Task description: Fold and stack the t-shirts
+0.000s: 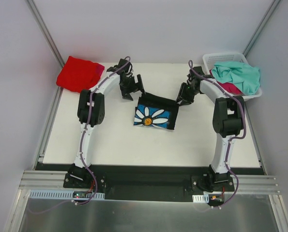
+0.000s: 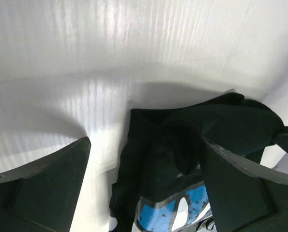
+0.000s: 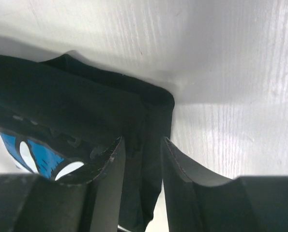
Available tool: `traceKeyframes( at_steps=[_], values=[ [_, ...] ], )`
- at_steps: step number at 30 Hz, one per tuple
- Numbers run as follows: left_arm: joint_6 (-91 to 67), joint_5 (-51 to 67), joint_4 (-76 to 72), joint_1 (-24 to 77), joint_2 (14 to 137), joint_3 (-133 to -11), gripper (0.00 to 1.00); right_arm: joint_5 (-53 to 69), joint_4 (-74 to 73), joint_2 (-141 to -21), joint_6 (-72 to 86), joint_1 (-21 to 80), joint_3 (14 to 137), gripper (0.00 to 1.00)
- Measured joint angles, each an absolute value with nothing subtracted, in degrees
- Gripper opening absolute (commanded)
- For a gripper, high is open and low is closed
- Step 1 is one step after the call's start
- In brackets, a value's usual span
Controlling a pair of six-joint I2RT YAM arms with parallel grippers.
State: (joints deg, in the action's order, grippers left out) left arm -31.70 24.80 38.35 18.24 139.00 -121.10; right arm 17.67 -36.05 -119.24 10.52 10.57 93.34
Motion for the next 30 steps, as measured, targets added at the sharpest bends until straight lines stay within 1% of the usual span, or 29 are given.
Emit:
traceKeyframes(
  at_steps=[5,10,16,19,22,30],
  values=[
    [-31.3,23.5,38.5,17.9,135.4,-117.0,0.93,17.0,-38.4,-115.6,9.9,10.7,93.4,0.41],
    [-31.1,23.4,38.3,17.9,129.3,-111.1,0.95,16.7,-39.5,-107.6,9.5,11.4,91.8,0.41],
    [-31.7,23.5,35.0,18.0,117.0,-97.3,0.96,16.8,-37.2,-95.0,10.1,14.9,78.6,0.40],
    [-32.7,23.5,32.9,18.0,111.8,-90.0,0.96,16.8,-36.2,-93.8,10.6,16.6,73.9,0.39],
    [-33.7,23.5,31.0,18.3,110.1,-85.9,0.96,16.7,-35.7,-93.8,11.1,17.8,70.5,0.39],
    [-34.5,23.5,26.9,21.0,110.4,-83.3,0.96,16.7,-33.5,-93.8,11.4,18.2,67.9,0.38]
  ],
)
